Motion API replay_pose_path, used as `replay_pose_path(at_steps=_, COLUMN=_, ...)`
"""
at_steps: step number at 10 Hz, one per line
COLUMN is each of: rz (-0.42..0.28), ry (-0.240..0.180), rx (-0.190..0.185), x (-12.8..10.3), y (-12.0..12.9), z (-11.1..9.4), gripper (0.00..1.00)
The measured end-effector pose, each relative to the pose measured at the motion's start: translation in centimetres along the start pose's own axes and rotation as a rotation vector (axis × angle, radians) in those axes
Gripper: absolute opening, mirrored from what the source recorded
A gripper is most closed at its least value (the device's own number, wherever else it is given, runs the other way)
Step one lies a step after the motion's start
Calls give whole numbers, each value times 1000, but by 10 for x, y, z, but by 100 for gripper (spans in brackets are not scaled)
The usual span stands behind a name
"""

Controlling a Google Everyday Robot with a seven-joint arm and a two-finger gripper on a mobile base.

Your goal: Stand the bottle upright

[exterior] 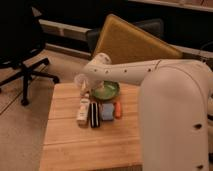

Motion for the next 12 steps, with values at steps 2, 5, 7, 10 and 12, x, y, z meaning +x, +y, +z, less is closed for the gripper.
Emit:
replay_pose_path(at_steps=2, rz=-22, ry=10, rx=-25, x=-3, y=0, z=11, gripper=65)
replay_pose_path(at_steps=5, rz=-26, ry=10, rx=-25, x=-3, y=0, z=11, gripper=65)
replay_pose_path(at_steps=7, rz=-53, ry=21, rx=-31, x=-2, y=9, z=19, gripper=65)
replay_pose_path(at_steps=10, rz=-77, ry=45, rx=-32, x=0, y=27, z=34, gripper=65)
replay_pose_path(at_steps=12, rz=-63, ry=63, rx=-30, x=0, y=27, z=47, gripper=65)
